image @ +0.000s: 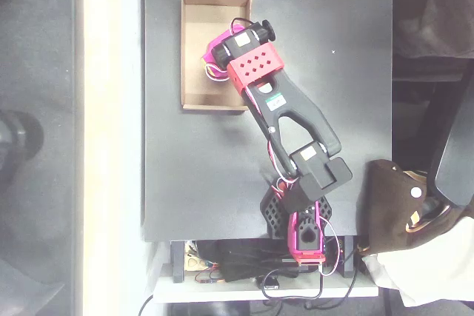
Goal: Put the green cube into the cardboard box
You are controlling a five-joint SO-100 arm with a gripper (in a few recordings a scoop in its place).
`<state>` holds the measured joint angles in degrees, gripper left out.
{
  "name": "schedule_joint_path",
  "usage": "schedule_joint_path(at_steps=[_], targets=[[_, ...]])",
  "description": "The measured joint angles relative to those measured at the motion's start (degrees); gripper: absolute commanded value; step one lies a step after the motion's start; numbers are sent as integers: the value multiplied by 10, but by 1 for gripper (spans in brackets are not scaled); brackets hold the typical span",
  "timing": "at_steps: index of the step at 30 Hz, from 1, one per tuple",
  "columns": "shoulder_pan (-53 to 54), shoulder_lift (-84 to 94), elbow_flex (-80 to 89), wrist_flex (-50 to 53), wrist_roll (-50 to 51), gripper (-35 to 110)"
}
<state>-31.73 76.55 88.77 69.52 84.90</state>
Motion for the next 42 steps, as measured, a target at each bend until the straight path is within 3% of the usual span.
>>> schedule_joint_path(at_steps=[14,23,35,42], targets=[[4,-73,-71,0,0,13],[-2,-73,-71,0,0,33],[-2,-72,-71,0,0,33],[-2,13,-74,0,0,33]])
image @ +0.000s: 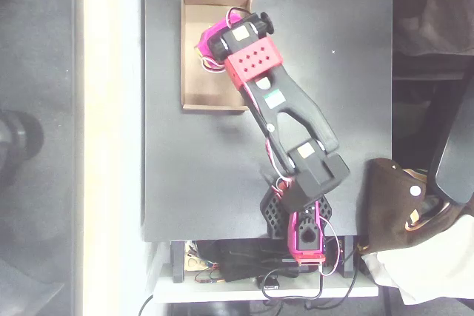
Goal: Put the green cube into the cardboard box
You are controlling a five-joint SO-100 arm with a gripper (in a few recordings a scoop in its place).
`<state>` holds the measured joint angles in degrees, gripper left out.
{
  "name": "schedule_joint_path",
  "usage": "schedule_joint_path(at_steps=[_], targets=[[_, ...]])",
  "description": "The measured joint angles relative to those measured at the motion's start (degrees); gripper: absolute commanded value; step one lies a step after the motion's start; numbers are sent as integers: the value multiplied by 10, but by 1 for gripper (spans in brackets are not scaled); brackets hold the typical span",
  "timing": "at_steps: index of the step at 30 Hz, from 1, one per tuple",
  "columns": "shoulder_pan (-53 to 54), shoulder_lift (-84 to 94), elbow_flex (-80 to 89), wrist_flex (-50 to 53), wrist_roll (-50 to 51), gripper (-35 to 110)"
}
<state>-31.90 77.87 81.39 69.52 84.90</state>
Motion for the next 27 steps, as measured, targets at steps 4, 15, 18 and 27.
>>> schedule_joint_path(at_steps=[4,15,18,27], targets=[[0,68,-2,0,0,33],[38,249,-3,0,4,34],[60,287,-3,0,4,34],[158,372,-3,0,4,33]])
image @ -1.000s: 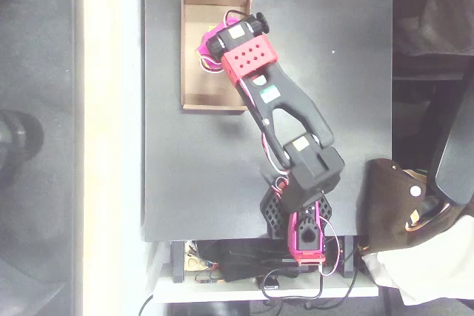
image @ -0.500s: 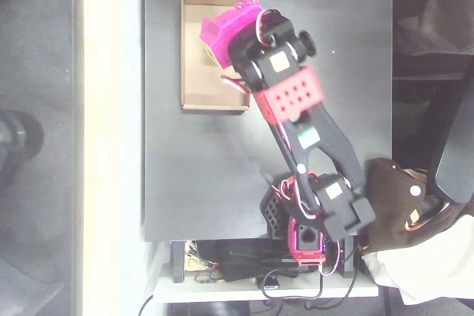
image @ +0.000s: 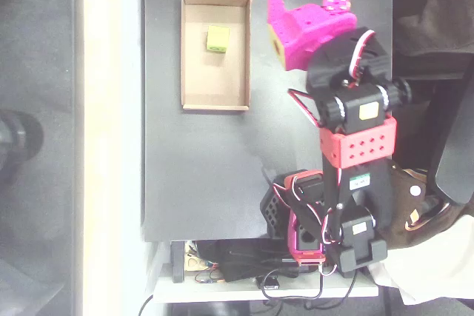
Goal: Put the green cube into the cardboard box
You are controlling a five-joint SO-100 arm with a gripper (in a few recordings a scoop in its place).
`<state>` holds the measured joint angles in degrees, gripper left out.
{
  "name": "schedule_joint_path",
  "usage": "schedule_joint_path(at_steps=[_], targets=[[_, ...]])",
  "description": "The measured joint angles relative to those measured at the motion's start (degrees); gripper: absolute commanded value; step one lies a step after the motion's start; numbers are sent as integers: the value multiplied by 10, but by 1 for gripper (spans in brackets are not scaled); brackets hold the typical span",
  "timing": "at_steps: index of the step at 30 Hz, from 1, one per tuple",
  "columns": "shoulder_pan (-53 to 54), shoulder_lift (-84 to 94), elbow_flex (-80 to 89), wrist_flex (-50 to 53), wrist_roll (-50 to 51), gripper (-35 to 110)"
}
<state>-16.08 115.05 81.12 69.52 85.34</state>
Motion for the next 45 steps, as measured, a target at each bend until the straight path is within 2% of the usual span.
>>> schedule_joint_path(at_steps=[5,13,23,31,45], targets=[[58,19,0,4,0,31],[126,71,57,4,0,17],[152,265,315,2,-3,15],[150,429,512,2,-4,6],[148,658,823,2,-4,6]])
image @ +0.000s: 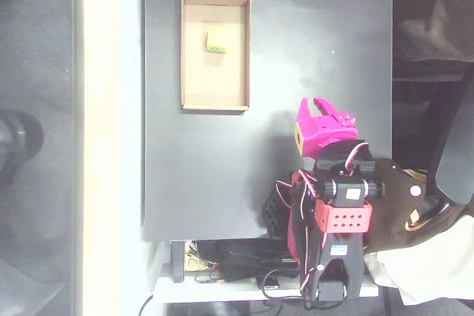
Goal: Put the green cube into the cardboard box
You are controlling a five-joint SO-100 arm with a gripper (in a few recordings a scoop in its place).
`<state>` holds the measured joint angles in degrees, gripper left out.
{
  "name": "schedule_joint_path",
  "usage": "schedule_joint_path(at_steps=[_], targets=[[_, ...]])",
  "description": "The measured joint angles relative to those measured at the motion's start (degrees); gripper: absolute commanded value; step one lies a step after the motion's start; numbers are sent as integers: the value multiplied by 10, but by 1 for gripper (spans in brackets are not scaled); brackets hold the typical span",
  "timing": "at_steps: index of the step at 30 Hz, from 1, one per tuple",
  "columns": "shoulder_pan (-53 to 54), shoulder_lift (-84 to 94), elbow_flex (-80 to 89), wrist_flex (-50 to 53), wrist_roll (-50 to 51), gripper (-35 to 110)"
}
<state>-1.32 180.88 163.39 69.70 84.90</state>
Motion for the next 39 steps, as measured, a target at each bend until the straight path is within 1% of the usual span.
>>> schedule_joint_path(at_steps=[10,16,30,39], targets=[[3,72,131,0,0,6],[1,92,163,-2,0,6],[-1,86,168,2,0,6],[-1,88,168,44,5,6]])
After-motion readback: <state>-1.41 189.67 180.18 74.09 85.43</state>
